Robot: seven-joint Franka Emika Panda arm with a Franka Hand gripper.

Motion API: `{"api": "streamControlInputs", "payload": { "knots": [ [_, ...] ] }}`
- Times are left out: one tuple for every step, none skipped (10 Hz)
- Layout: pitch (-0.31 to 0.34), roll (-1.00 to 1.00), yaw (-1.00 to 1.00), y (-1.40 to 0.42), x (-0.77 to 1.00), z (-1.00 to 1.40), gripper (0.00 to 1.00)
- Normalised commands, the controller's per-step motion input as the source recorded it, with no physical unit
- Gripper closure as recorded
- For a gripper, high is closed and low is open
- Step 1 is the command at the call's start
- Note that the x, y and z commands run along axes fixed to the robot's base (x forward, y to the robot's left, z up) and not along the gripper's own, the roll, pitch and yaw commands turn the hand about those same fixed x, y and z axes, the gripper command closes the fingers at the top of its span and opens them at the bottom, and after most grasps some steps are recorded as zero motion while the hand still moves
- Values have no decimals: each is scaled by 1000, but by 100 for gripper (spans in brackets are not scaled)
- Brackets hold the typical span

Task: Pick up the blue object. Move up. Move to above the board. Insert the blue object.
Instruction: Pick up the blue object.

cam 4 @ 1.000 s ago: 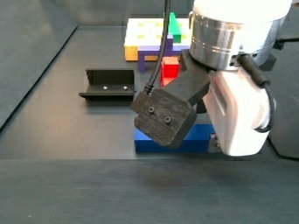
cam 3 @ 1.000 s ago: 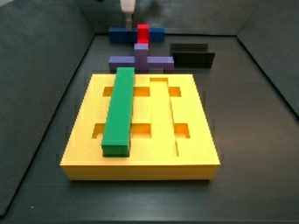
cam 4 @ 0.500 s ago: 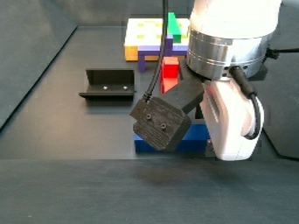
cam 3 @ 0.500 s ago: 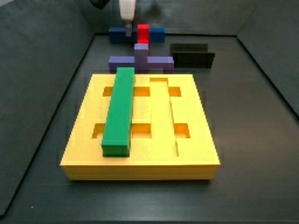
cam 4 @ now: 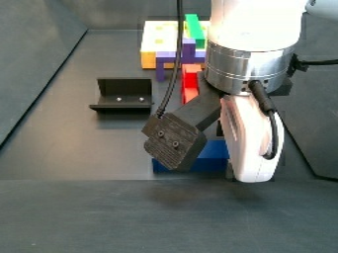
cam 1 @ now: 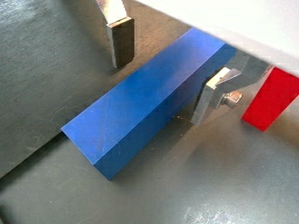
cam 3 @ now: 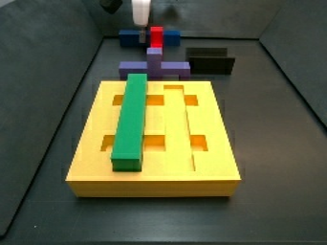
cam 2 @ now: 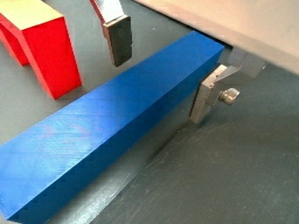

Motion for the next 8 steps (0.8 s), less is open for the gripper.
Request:
{"api": "streamControlInputs", "payload": {
  "knots": [
    [0, 0, 0, 0, 0, 0, 0],
    [0, 0, 0, 0, 0, 0, 100],
    [0, 0, 0, 0, 0, 0, 100],
    [0, 0, 0, 0, 0, 0, 100],
    [0, 0, 0, 0, 0, 0, 100],
    [0, 0, 0, 0, 0, 0, 100],
    [0, 0, 0, 0, 0, 0, 100],
    [0, 0, 0, 0, 0, 0, 100]
  ]
}}
